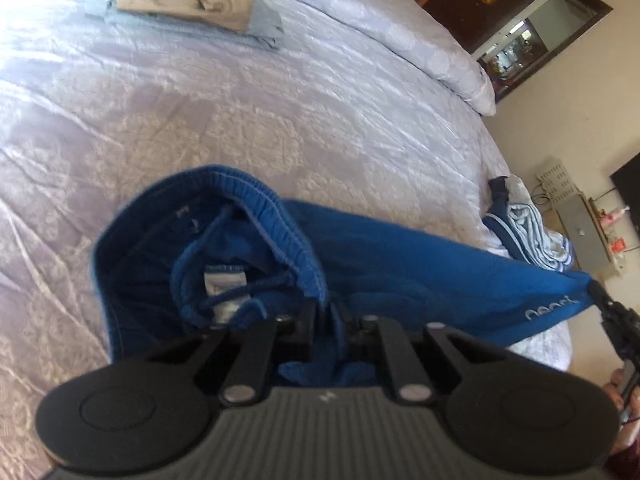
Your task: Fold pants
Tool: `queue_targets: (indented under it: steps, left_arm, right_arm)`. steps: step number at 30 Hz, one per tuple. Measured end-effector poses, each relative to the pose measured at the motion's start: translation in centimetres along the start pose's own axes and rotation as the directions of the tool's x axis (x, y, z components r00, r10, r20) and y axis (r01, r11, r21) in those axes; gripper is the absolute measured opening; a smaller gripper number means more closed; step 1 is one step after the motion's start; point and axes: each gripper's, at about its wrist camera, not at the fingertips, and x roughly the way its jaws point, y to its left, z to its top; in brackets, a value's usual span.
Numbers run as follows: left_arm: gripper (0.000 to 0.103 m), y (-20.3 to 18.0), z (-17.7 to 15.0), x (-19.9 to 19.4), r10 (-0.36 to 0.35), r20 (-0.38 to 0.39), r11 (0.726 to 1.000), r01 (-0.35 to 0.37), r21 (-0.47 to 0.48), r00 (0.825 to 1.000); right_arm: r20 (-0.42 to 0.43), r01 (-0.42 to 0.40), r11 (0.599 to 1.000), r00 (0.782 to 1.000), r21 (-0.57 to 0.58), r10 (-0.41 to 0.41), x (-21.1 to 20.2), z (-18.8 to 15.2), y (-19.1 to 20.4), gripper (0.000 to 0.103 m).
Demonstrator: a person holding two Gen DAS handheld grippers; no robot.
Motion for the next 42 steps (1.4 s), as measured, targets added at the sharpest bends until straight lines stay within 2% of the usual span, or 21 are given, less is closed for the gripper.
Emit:
queue_targets:
  steps: [2,4,8,10,12,14,15,17,19,20,22,27,33,36,38,42]
  left_arm:
    - [0.009,-0.8,0.3,-2.1,-0.026,0.05,0.999,0.025,0.021,0.998]
    - [0.009,-1.5,0.8,-5.0,-0.083,0.116,0.996,0.081,0.021,0.99]
    - [0.009,-2.8,1.5,-11.1,-0.184,0.26,0.983,0.182,0.031,0.948]
    - [0.009,-3.4,1.9,-13.1,-0.199,0.311,0.98,0.192,0.052,0.93]
    - [0.009,-4.0,2.3,-14.2,-0.193,0.336,0.981,0.178,0.076,0.922]
    - [0.009,-4.2,2.2,-14.7,-0.177,0.352,0.984,0.155,0.09,0.919]
    - [0.009,-4.2,2.2,-14.6,-0.17,0.352,0.985,0.149,0.086,0.921]
    - [0.009,-3.8,1.7,-14.3,-0.171,0.343,0.985,0.156,0.071,0.924]
    - [0.009,-3.2,1.3,-14.0,-0.165,0.332,0.986,0.155,0.056,0.929]
    - [0.009,-2.9,1.0,-13.9,-0.158,0.327,0.987,0.151,0.048,0.932]
    - [0.009,-2.2,0.7,-13.9,-0.15,0.322,0.988,0.15,0.026,0.935]
    - [0.009,-1.2,0.4,-14.0,-0.138,0.321,0.989,0.148,-0.006,0.937]
    - [0.009,-1.0,0.3,-14.1,-0.139,0.32,0.989,0.15,-0.009,0.937]
    - [0.009,-0.9,0.4,-14.1,-0.136,0.32,0.989,0.148,-0.014,0.937]
    - [0.009,-0.8,0.3,-14.2,-0.132,0.321,0.989,0.145,-0.018,0.938]
    - [0.009,-0.5,0.5,-14.9,-0.133,0.334,0.988,0.152,-0.03,0.933]
  right_arm:
    - [0.022,0.006,1.0,1.0,-0.02,-0.005,-0.4,0.2,0.4,0.004]
    - [0.059,0.022,0.998,0.998,-0.053,-0.019,-1.3,0.4,1.0,0.004]
    - [0.18,0.011,0.999,0.984,-0.031,-0.006,-4.1,1.9,1.1,0.002]
    - [0.214,0.002,1.0,0.977,-0.006,-0.001,-4.8,2.8,0.7,0.002]
    - [0.222,-0.025,1.0,0.975,-0.001,0.024,-5.2,3.4,0.5,0.002]
    - [0.187,-0.054,0.999,0.981,0.0,0.053,-4.6,3.4,0.4,0.006]
    - [0.165,-0.038,0.999,0.986,0.002,0.037,-4.0,3.1,0.4,0.007]
    - [0.069,-0.02,1.0,0.997,0.014,0.019,-2.2,2.2,-0.1,0.009]
    - [-0.016,-0.004,0.999,1.0,0.044,0.004,-0.3,0.7,-1.0,0.014]
    - [-0.051,0.008,0.998,0.999,0.06,-0.005,0.6,-0.1,-1.6,0.017]
    - [-0.136,0.039,0.995,0.99,0.096,-0.026,2.6,-1.7,-2.6,0.032]
    - [-0.237,0.049,0.992,0.971,0.12,-0.019,4.8,-4.9,-3.1,0.035]
    - [-0.259,0.031,0.999,0.966,0.024,-0.024,6.3,-6.0,-1.7,0.035]
    - [-0.294,0.025,0.999,0.956,0.023,-0.017,7.8,-6.3,-2.0,0.034]
    - [-0.312,-0.013,1.0,0.95,0.022,0.019,8.0,-6.6,-1.8,0.009]
    - [-0.283,-0.046,0.999,0.958,-0.016,0.04,6.4,-6.2,-0.3,0.007]
